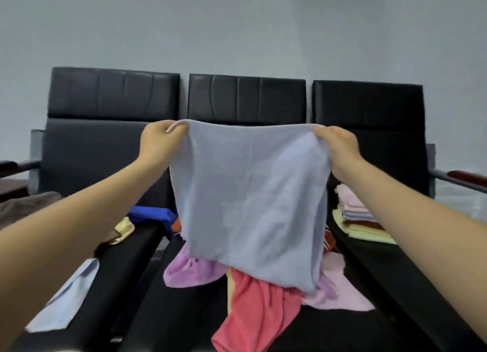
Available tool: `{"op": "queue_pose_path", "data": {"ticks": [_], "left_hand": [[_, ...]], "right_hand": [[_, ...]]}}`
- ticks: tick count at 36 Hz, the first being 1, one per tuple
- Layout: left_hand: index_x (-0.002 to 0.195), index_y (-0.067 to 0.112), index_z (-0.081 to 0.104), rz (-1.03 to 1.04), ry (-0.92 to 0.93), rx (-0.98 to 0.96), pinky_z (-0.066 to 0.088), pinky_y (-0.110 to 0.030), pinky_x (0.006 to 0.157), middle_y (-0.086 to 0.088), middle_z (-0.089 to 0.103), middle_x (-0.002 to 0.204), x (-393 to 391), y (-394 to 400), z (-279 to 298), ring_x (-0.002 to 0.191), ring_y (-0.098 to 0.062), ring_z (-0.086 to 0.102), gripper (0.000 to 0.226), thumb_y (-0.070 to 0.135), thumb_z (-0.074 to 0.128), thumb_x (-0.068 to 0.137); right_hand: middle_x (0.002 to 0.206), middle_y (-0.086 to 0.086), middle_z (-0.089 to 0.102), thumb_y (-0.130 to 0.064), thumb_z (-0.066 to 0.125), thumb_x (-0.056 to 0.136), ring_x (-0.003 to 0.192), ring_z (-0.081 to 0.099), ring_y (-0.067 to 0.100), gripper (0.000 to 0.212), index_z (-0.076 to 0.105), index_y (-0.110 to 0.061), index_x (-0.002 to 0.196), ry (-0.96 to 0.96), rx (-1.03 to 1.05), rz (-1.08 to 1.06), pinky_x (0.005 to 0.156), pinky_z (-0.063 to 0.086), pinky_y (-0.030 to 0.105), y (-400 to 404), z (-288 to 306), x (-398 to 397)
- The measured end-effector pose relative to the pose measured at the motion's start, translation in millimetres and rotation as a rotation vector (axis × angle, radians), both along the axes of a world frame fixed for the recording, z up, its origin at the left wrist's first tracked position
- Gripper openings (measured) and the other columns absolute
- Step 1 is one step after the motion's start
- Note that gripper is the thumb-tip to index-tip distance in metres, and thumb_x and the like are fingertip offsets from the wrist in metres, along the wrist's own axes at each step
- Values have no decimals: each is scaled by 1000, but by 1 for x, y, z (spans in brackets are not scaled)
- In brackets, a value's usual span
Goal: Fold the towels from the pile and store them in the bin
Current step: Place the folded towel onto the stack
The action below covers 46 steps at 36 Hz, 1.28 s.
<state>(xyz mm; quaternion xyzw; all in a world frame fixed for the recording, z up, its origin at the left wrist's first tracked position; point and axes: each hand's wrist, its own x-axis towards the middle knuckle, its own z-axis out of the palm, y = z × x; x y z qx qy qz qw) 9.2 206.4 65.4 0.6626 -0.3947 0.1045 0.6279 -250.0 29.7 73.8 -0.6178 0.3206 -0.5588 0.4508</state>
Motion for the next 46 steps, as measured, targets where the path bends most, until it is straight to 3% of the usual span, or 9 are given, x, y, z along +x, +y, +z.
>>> {"op": "queue_pose_path", "data": {"ticks": [6, 12, 17, 22, 28, 35, 39, 43, 46], "left_hand": [[63, 20, 24, -66, 240, -127, 14, -33, 58, 2, 22, 67, -9, 13, 38, 64, -14, 19, 31, 23, 46, 85], [76, 19, 51, -209, 518, -224, 34, -30, 70, 4, 46, 80, -17, 26, 71, 75, -13, 43, 12, 27, 53, 85], [81, 18, 53, -367, 555, -162, 40, -25, 59, 0, 54, 80, -14, 28, 83, 69, -14, 51, 8, 24, 51, 85], [84, 14, 54, -321, 512, 83, 44, -28, 60, -6, 57, 89, -3, 16, 56, 72, -18, 54, 9, 21, 55, 88], [98, 13, 71, -186, 128, 386, 48, -25, 66, -1, 65, 85, 24, -11, -16, 78, -14, 59, 11, 17, 63, 91], [93, 19, 72, -142, 39, 428, 48, -28, 70, 5, 68, 87, 44, -50, -81, 88, -17, 62, 20, 8, 56, 88], [111, 19, 66, -42, 21, 440, 50, -32, 76, 1, 64, 105, 55, -76, -106, 97, -17, 58, 23, 15, 55, 91], [122, 17, 61, 41, 29, 487, 45, -31, 80, -1, 62, 118, 62, -97, -126, 101, -18, 54, 30, 17, 52, 93], [134, 15, 52, 27, 78, 575, 41, -28, 80, -5, 60, 128, 65, -106, -145, 108, -21, 57, 41, 20, 54, 94]], "right_hand": [[83, 6, 59, -15, 66, 82, 80, 55, 20, 7, 65, -9, 85, -109, 75, 137, 71, 47, 31, 19, 41, -3], [67, -3, 62, -20, 57, 87, 62, 59, 10, 19, 58, -17, 67, -155, 73, 347, 57, 48, 21, 29, 72, -14], [55, -4, 57, -15, 53, 88, 51, 54, 11, 24, 54, -15, 64, -169, 117, 380, 49, 45, 15, 27, 84, -22], [79, 3, 64, -20, 60, 86, 69, 60, 15, 9, 63, -12, 83, 59, 196, 285, 66, 49, 29, 3, 54, -22], [80, 2, 59, -17, 63, 92, 76, 54, 16, 19, 66, -12, 74, 857, -203, 113, 61, 38, 26, -38, -7, -23], [79, -2, 63, -18, 59, 91, 79, 59, 17, 21, 65, -23, 71, 930, -257, -44, 64, 43, 30, -83, -68, 0], [89, -4, 67, -24, 56, 91, 86, 61, 18, 16, 66, -28, 80, 951, -225, -151, 71, 48, 32, -102, -96, 20], [100, 2, 66, -16, 51, 93, 92, 60, 24, 19, 66, -27, 91, 963, -178, -205, 72, 46, 32, -116, -125, 40], [126, 9, 59, -15, 51, 94, 117, 51, 30, 28, 63, -25, 117, 1065, -95, -232, 90, 47, 37, -125, -146, 51]]}}
